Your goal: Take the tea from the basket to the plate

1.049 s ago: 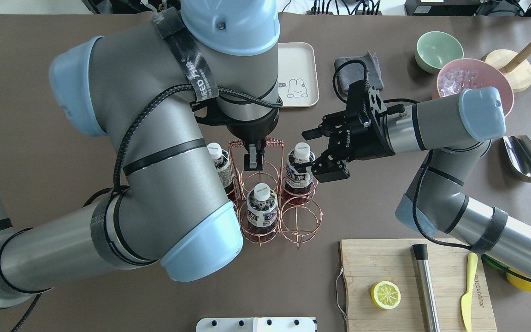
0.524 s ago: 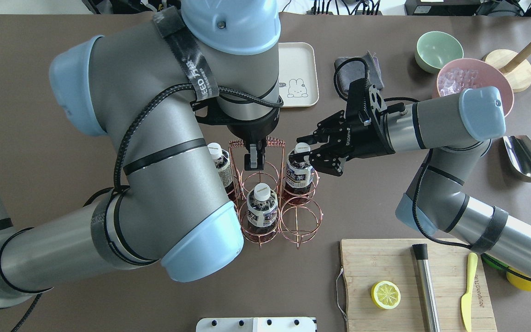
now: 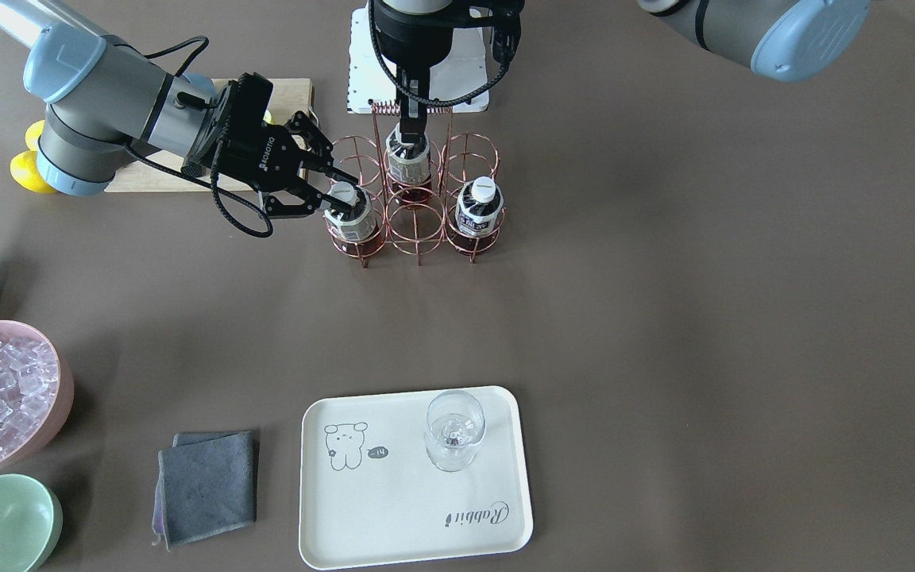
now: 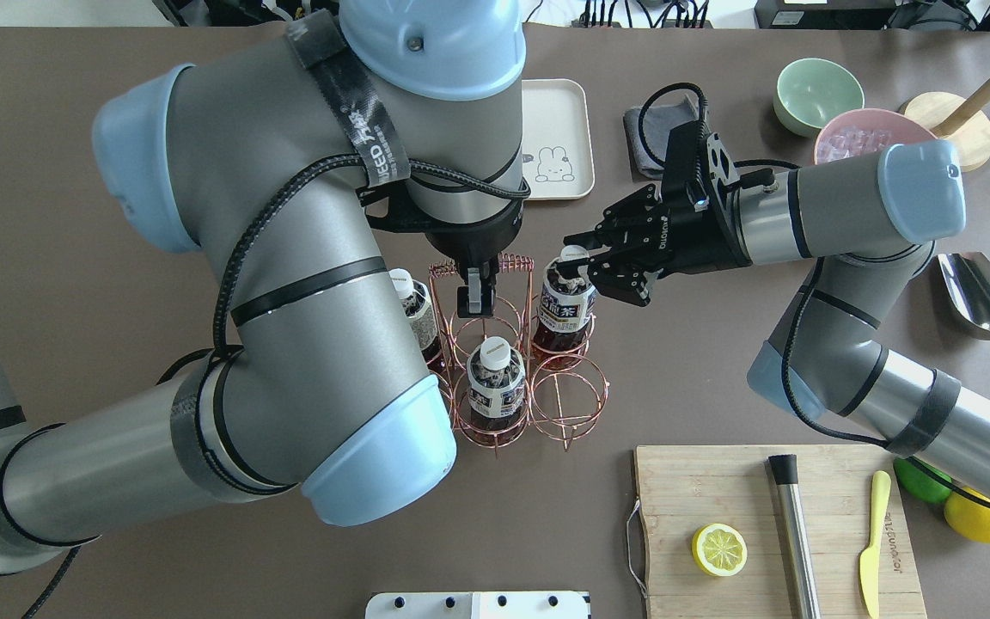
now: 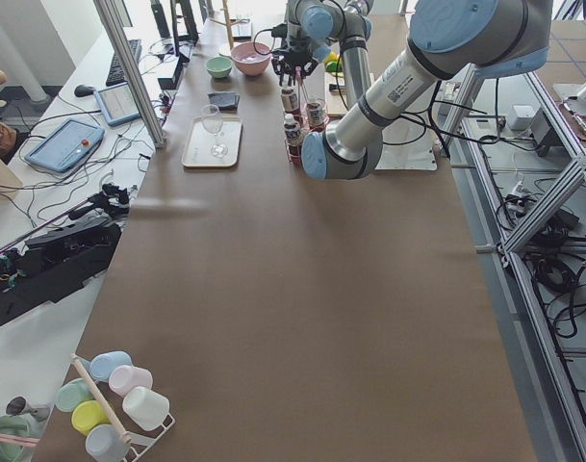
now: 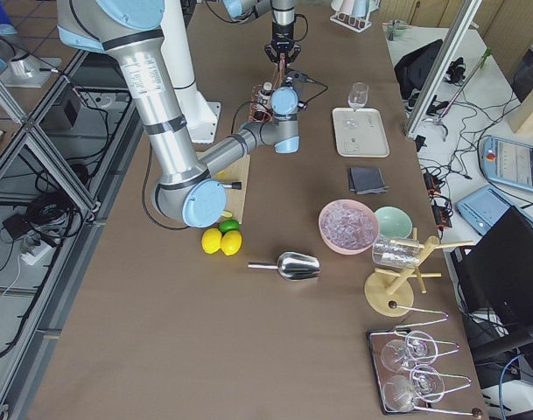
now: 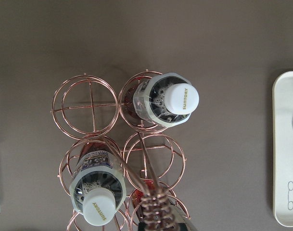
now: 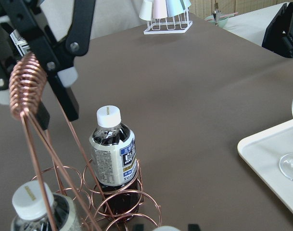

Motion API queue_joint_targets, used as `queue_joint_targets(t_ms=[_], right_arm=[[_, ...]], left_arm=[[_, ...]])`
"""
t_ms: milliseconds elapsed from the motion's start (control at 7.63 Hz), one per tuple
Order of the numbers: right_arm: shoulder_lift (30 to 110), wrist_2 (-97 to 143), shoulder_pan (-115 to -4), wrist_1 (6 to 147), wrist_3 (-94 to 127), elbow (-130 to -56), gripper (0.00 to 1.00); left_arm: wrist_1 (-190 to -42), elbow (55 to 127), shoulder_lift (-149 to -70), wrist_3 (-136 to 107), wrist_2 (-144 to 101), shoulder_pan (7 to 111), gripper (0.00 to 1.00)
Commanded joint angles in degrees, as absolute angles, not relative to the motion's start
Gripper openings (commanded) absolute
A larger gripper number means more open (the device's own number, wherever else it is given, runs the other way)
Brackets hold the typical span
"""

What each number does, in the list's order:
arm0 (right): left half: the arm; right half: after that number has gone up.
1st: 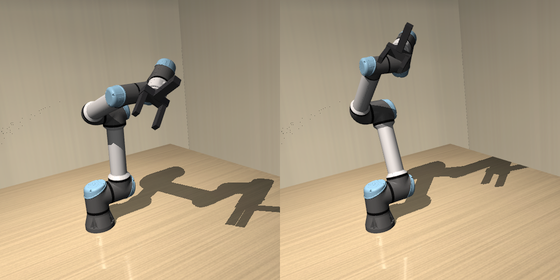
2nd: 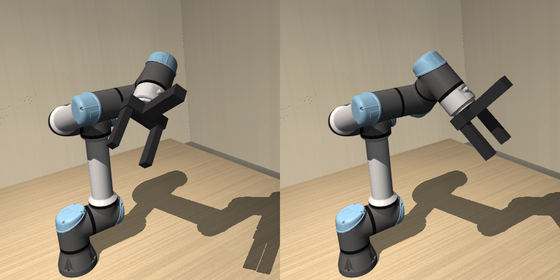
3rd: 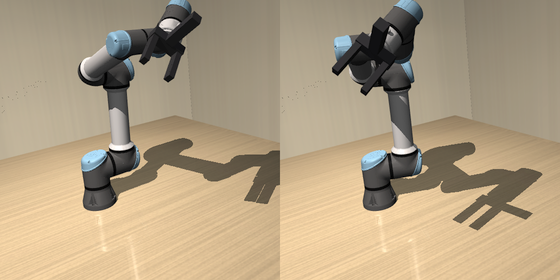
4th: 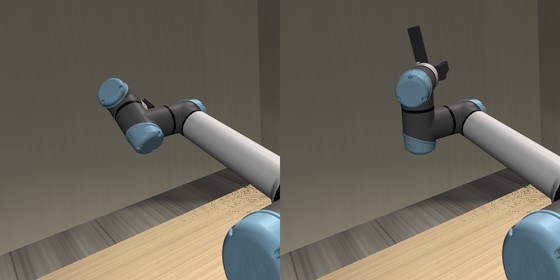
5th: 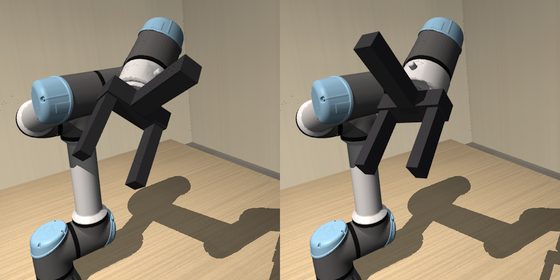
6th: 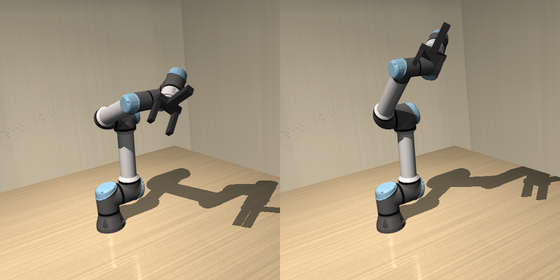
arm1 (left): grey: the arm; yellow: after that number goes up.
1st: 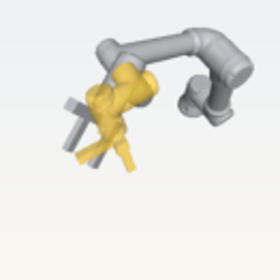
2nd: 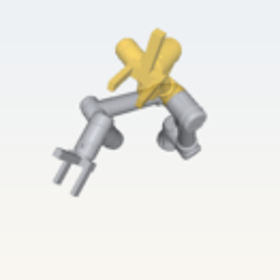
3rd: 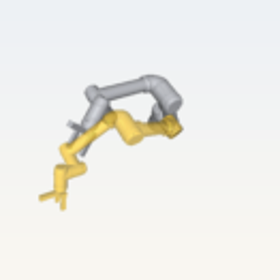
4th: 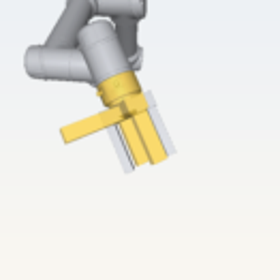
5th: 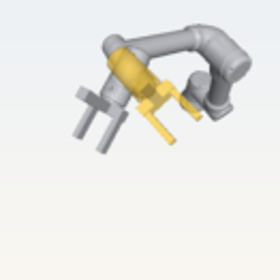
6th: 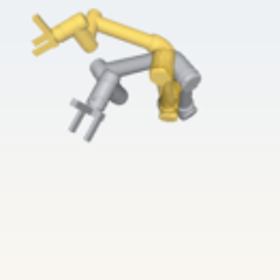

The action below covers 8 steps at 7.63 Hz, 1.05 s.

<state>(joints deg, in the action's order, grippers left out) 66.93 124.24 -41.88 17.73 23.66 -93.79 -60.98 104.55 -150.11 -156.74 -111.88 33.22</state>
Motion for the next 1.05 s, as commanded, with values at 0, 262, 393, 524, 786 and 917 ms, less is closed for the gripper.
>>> queue_joint_targets(t_ms=[0,262,393,524,786,917], right_arm=[[66.62,125.06,-44.46,19.41,24.08,-96.23,0.0],[66.27,126.99,-47.01,25.02,24.43,-100.88,0.0],[65.57,128.39,-48.85,26.27,25.74,-101.94,0.0],[63.74,130.5,-51.74,28.28,26.71,-102.13,0.0],[59.43,134.37,-57.54,31.98,29.25,-101.78,0.0],[58.89,134.38,-59.4,32.08,29.09,-100.73,0.0]], left_arm=[[-60.47,104.5,-150.21,-156.71,-111.88,33.22,0.0],[-60.47,104.5,-150.29,-156.71,-111.88,33.22,0.0],[-60.12,104.68,-150.38,-156.71,-111.88,33.22,0.0],[-60.12,104.76,-150.38,-156.71,-111.88,33.22,0.0],[-60.12,104.77,-150.21,-156.71,-111.88,33.22,0.0],[-60.12,104.85,-150.12,-156.71,-111.88,33.31,0.0]])
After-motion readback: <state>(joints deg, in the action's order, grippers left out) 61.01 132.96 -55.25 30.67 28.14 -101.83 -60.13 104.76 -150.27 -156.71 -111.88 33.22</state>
